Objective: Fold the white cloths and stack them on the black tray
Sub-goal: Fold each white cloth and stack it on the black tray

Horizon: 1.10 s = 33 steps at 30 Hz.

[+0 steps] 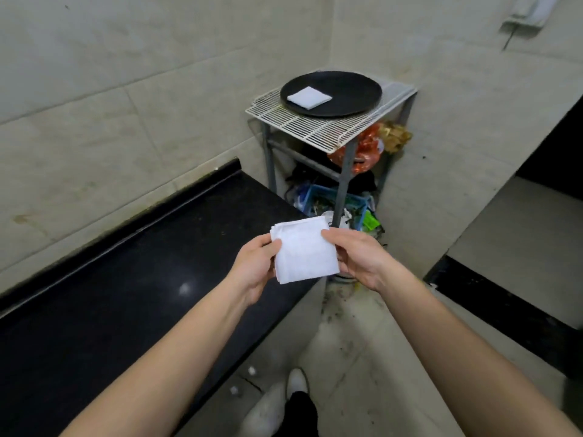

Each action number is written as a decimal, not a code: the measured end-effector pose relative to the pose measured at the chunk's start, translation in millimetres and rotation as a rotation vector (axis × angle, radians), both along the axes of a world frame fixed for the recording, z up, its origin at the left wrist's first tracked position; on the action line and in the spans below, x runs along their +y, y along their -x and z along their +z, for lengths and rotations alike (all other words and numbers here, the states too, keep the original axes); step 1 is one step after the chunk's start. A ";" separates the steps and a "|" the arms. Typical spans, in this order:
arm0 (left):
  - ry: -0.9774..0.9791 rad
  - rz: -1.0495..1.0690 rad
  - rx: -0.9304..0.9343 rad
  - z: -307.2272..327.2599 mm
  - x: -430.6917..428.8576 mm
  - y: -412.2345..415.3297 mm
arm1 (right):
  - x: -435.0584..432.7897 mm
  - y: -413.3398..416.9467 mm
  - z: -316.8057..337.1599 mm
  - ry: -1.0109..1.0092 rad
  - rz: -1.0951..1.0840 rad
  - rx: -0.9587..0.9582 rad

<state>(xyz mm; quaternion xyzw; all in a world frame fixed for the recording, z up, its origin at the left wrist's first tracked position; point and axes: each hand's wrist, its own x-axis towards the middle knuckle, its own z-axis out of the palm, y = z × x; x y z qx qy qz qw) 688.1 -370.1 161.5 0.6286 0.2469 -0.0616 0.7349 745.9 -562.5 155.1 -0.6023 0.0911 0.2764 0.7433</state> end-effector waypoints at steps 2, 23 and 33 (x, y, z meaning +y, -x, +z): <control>0.019 -0.022 -0.029 3.4 -5.7 -51.5 | -5.0 -42.8 7.4 0.013 -0.057 -0.038; -0.055 -0.065 -0.120 74.9 -24.7 -408.2 | -17.7 -408.2 85.0 0.254 -0.037 -0.234; -0.085 0.283 0.034 51.7 -54.0 -565.7 | -29.4 -607.7 65.8 0.314 0.271 -0.305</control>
